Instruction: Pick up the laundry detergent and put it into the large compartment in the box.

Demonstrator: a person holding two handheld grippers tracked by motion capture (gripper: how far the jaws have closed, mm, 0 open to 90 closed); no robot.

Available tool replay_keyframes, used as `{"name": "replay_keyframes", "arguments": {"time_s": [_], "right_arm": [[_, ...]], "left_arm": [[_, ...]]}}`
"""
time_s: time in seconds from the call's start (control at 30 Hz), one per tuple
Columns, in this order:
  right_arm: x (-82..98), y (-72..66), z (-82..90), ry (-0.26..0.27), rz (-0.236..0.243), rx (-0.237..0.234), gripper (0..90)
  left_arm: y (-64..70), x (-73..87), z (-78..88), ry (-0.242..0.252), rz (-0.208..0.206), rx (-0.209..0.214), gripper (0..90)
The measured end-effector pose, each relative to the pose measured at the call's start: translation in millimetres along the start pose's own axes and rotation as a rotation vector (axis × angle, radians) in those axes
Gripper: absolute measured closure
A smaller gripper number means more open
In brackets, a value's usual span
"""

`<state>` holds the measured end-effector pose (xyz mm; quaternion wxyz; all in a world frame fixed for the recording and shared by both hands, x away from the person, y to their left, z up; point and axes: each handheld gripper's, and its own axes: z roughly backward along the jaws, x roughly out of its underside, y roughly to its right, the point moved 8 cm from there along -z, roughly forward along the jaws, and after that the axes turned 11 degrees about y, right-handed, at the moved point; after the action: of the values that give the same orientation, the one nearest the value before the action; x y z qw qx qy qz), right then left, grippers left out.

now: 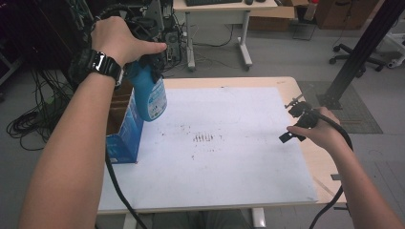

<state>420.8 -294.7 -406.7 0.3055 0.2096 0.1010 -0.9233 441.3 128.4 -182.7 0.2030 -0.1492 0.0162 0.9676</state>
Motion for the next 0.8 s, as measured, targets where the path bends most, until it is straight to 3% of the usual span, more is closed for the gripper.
{"name": "replay_keyframes", "arguments": {"time_s": [0.43, 0.8], "right_arm": [[1.6, 0.1, -2.1, -0.003, -0.002, -0.001, 20.9], [2.3, -1.1, -1.5, -0.002, -0.003, 0.000, 20.8]], "left_arm": [[-32.3, 6.7, 8.2, 0.026, 0.141, -0.054, 37.0], [-60.2, 20.8, 6.9, 0.016, 0.230, -0.088, 37.0]]}}
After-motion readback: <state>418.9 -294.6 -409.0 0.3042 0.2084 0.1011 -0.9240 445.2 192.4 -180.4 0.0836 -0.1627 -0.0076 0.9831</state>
